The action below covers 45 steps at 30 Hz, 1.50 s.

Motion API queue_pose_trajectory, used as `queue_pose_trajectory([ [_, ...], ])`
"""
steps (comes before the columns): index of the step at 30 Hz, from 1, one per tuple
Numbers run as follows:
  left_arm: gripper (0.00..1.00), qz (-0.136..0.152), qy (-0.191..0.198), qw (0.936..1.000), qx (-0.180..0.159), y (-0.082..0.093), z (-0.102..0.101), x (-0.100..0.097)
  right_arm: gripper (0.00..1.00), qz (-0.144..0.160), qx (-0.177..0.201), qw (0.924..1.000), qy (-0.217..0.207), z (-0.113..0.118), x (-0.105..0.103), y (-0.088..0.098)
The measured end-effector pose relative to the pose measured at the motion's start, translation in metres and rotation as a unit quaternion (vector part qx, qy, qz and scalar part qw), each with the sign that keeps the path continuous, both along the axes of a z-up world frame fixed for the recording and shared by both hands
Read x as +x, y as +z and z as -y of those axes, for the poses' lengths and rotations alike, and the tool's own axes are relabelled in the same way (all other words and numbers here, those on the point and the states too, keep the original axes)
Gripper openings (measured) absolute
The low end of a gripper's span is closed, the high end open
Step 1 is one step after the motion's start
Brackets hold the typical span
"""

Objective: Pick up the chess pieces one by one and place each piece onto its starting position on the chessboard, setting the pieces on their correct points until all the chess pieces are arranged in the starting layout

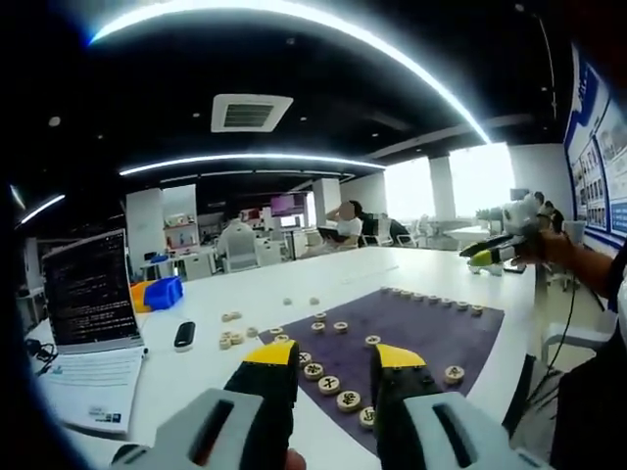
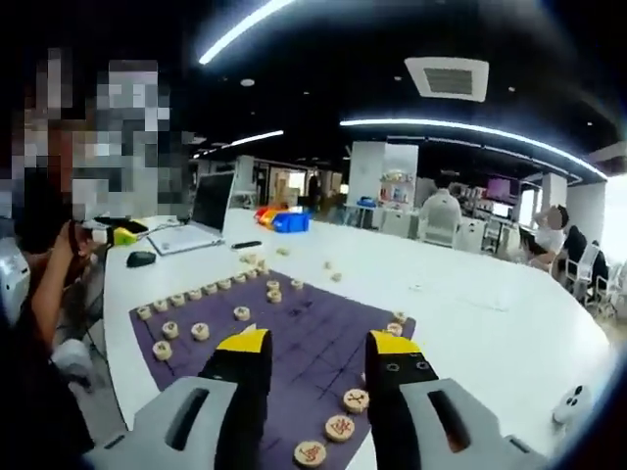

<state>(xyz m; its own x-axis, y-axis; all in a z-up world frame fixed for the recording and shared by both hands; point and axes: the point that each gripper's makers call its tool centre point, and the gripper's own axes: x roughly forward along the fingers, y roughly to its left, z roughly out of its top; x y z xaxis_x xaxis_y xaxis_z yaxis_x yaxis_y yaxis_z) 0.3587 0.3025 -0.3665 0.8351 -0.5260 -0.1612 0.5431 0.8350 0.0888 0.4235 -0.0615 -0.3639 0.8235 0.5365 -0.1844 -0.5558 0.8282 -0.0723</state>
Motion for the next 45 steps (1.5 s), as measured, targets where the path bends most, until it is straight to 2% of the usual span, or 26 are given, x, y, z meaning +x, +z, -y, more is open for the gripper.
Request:
queue_pose_trajectory([
  [5,0.31,0.003,-0.004,1.0,-0.007,0.003,-0.001,-0.002,0.37,-0.008,0.006,0.9997,-0.022,0.012,0.012,-0.007],
  [12,0.31,0.004,-0.004,1.0,-0.006,0.003,0.001,-0.003,0.37,-0.014,0.019,0.9995,-0.021,0.005,0.007,-0.016],
  [20,0.31,0.006,-0.003,1.0,-0.007,0.005,0.0,-0.003,0.36,-0.005,0.035,0.9989,-0.032,0.009,0.008,-0.009],
  [28,0.31,0.007,-0.001,0.9999,-0.007,0.006,-0.001,-0.003,0.36,-0.009,0.032,0.999,-0.029,0.007,0.008,-0.013],
  [33,0.31,0.01,-0.002,0.9999,-0.007,0.008,0.0,-0.004,0.35,-0.007,0.037,0.9987,-0.033,0.006,0.011,-0.006],
  [38,0.31,0.01,-0.001,0.9999,-0.008,0.007,0.0,-0.002,0.34,-0.008,0.041,0.9991,-0.006,-0.02,0.02,0.009],
  [42,0.31,0.012,0.004,0.9999,-0.007,0.009,-0.002,-0.002,0.34,-0.014,0.035,0.9988,0.03,-0.059,0.036,0.018],
  [45,0.31,0.013,0.01,0.9999,-0.005,0.009,-0.006,-0.004,0.34,-0.031,0.042,0.997,0.056,-0.09,0.047,0.019],
])
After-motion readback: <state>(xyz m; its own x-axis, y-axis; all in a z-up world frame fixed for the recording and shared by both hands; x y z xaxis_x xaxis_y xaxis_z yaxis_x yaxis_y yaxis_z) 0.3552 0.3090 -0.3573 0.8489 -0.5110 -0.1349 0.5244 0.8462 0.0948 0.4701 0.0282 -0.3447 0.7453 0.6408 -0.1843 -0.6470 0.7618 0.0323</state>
